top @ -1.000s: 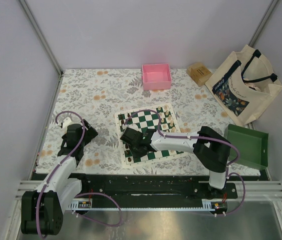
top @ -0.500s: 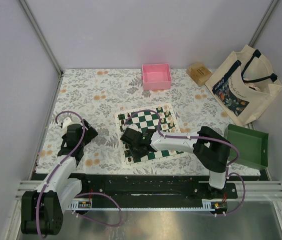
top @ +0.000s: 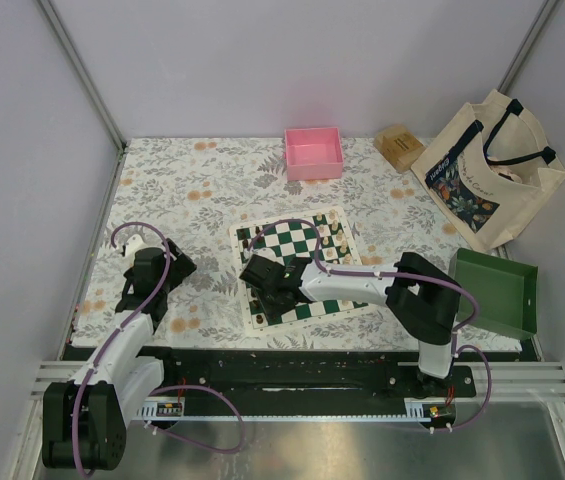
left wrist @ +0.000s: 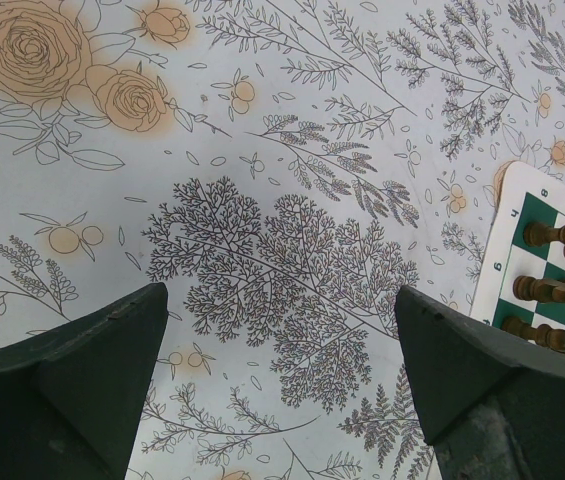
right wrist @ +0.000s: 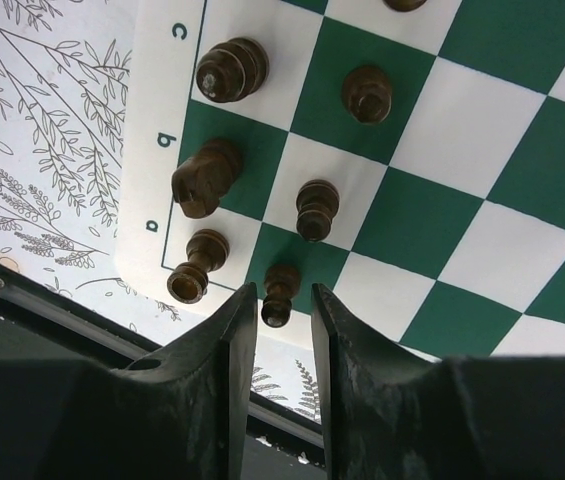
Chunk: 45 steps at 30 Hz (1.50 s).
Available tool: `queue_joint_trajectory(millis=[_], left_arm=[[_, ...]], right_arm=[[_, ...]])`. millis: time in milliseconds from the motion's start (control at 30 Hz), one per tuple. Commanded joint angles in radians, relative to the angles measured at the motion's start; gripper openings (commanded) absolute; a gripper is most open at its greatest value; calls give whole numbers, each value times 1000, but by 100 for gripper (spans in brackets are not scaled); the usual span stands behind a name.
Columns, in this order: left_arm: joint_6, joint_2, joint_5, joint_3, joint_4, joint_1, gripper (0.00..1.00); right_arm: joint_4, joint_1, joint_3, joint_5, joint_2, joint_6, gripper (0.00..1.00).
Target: Set up the chess pieces on the board
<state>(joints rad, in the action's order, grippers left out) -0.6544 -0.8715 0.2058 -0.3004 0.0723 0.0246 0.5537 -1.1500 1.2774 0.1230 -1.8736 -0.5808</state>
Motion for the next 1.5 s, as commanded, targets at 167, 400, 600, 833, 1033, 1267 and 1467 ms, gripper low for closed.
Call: queue_joint_trajectory(millis=[167, 400, 600, 833, 1033, 1267, 1467], left_arm=[[9, 11, -13, 0, -48, 0, 99], [9, 11, -11, 0, -48, 0, 99], [9, 9, -11, 0, -49, 0, 99], [7, 11, -13, 0, -48, 1, 99], [9, 11, -13, 0, -48, 0, 99], [9, 11, -11, 0, -48, 0, 99], [9, 9, -14, 0, -49, 0, 99]], right_arm=[[17, -11, 31, 26, -9, 18, 29], [12, -11, 31, 20, -2, 27, 21], [9, -13, 23, 47, 16, 22, 20], [-3, -13, 30, 43, 11, 10, 20], [-3, -13, 28, 40, -4, 10, 22], [-5, -13, 30, 26, -12, 2, 32], [-11, -13, 27, 15, 1, 1, 35]])
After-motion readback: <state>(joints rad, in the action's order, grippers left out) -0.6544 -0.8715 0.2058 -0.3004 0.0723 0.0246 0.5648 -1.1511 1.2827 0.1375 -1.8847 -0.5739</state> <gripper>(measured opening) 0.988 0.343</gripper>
